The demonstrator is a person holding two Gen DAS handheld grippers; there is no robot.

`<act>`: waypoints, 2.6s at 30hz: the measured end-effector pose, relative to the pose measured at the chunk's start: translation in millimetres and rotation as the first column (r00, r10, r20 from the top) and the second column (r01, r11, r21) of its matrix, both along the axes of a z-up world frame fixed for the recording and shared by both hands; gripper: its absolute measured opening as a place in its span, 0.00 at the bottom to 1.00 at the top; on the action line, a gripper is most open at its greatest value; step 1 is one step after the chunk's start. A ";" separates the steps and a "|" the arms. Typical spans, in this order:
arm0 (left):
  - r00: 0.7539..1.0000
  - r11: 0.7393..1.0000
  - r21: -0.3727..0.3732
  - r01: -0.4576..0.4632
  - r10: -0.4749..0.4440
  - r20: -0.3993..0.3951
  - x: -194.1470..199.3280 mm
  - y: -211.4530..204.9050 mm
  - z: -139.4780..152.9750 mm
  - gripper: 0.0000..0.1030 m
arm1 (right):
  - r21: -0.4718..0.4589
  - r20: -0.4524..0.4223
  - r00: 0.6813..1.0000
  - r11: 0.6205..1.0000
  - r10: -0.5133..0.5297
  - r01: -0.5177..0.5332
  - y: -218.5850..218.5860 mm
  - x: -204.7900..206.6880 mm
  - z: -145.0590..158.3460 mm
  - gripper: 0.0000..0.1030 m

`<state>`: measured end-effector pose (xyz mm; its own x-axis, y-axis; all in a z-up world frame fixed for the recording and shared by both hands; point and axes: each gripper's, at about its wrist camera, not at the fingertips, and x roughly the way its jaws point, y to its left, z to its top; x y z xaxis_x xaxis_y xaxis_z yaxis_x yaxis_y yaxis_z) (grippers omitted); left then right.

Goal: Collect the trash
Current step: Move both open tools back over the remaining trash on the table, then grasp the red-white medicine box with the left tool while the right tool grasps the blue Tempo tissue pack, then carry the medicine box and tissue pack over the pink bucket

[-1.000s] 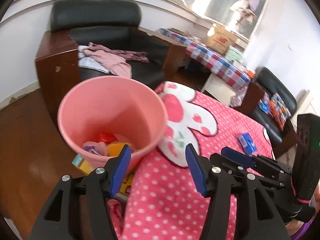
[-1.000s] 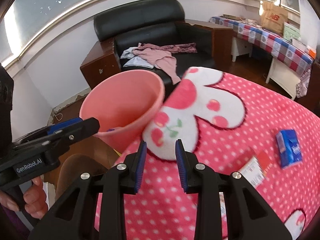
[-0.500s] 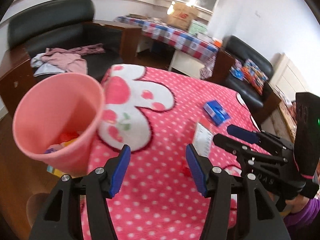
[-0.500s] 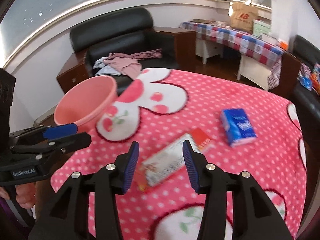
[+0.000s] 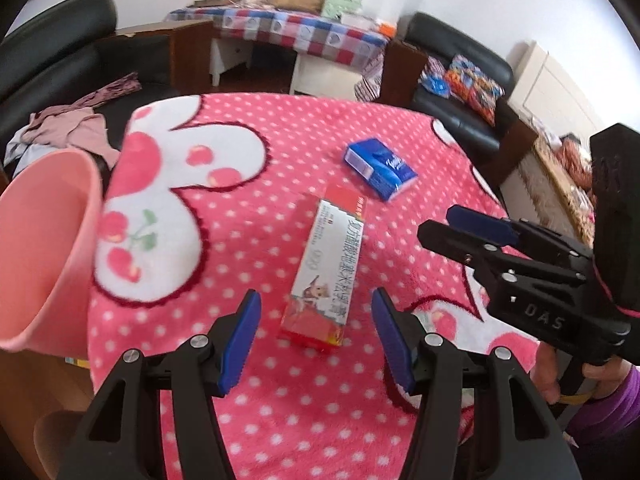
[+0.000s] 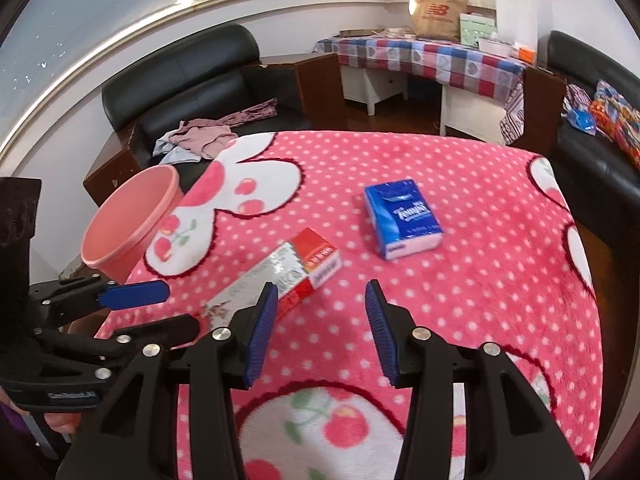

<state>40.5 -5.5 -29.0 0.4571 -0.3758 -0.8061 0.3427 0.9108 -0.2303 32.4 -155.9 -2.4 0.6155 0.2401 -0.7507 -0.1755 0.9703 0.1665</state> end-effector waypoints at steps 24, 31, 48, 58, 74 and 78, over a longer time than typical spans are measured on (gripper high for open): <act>0.998 0.992 0.120 -0.023 0.031 -0.060 18.2 -20.2 -39.9 0.48 | 0.084 -0.082 0.995 0.995 -0.052 0.059 -47.7 23.5 -29.8 0.56; 1.000 0.996 0.085 -0.015 0.015 0.000 6.9 -17.1 -24.5 0.43 | 0.052 -0.069 0.997 0.998 -0.038 0.042 -49.9 42.7 -29.8 0.57; 0.991 0.995 0.025 -0.091 0.089 0.099 -3.7 8.0 10.7 0.38 | -0.066 -0.106 0.994 0.998 -0.011 0.004 -38.0 101.7 -55.7 0.65; 0.983 0.992 -0.001 -0.130 0.129 0.131 -8.0 19.9 22.0 0.38 | -0.038 -0.100 0.994 0.999 -0.042 0.038 -41.6 92.6 -55.0 0.54; 0.932 0.956 -0.035 -0.290 0.291 0.216 -23.3 60.7 42.1 0.38 | -0.009 -0.022 0.997 0.998 0.068 -0.068 8.3 63.8 -12.8 0.54; 0.907 0.934 -0.040 -0.354 0.354 0.227 -28.0 83.3 46.6 0.38 | -0.006 -0.011 0.992 0.992 0.126 -0.126 35.8 65.5 -3.8 0.54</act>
<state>12.4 77.7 17.6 0.7304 -0.1537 -0.6655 0.0403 0.9824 -0.1826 97.9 -120.1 -6.2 0.5728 0.3100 -0.7588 -0.2947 0.9417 0.1622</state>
